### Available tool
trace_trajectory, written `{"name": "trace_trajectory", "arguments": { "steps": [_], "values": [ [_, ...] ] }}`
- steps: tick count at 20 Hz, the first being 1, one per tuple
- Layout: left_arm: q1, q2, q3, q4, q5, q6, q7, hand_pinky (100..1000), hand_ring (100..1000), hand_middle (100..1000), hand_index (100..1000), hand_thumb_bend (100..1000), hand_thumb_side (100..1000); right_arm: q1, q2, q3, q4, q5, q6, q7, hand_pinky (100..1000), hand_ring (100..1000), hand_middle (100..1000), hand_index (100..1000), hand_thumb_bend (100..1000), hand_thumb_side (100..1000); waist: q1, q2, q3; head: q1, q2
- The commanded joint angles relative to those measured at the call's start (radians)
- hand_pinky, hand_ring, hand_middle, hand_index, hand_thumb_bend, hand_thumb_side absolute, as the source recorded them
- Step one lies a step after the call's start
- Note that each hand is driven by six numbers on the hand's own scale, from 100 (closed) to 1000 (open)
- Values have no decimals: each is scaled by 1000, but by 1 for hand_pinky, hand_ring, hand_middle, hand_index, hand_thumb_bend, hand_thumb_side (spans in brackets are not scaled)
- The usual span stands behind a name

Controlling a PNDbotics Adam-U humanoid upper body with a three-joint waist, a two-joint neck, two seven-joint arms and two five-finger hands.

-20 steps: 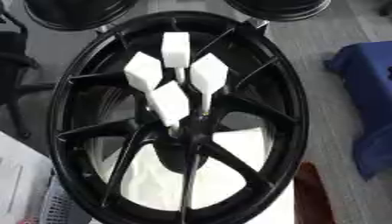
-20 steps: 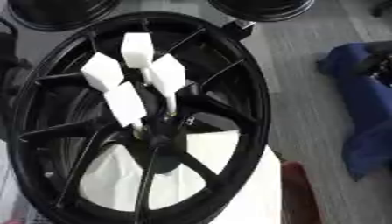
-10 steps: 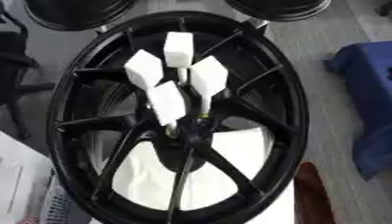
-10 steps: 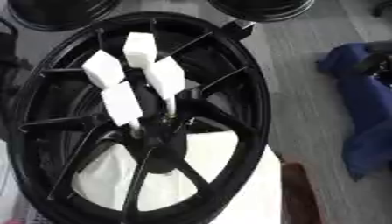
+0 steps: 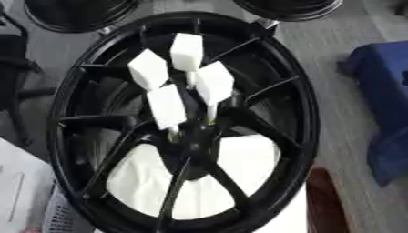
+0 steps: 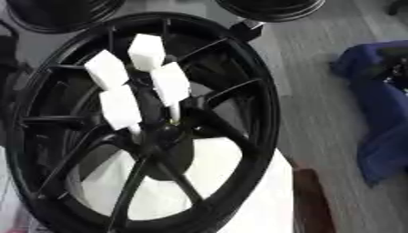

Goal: Pull the pin out of the wheel hub.

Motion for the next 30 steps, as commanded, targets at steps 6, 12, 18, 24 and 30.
{"name": "trace_trajectory", "arguments": {
  "steps": [6,12,18,24,30],
  "values": [
    [-51,-8,-67,14,-13,-70,-154,800,750,660,775,387,552,-7,-36,-5,-7,4,0,5,816,631,589,797,100,722,2,-27,-1,1,-11],
    [-71,-20,-32,27,-3,-66,-260,798,747,656,774,385,550,-6,-37,-6,-8,2,0,4,816,631,589,796,100,722,0,-30,2,-1,-11],
    [-74,-24,-24,37,6,-68,-269,794,743,651,771,387,550,-6,-37,-6,-7,2,-2,4,816,630,588,796,100,723,-1,-29,4,-2,-10],
    [-54,-7,-41,42,43,-23,-256,778,739,655,778,423,559,-6,-37,-6,-6,5,-2,5,816,631,588,796,100,726,0,-26,3,-4,-12],
    [-24,20,-93,12,72,79,-158,755,713,667,813,471,578,-11,-37,-4,-5,8,0,8,817,631,588,796,100,732,3,-19,0,-4,-12]
  ]
}}
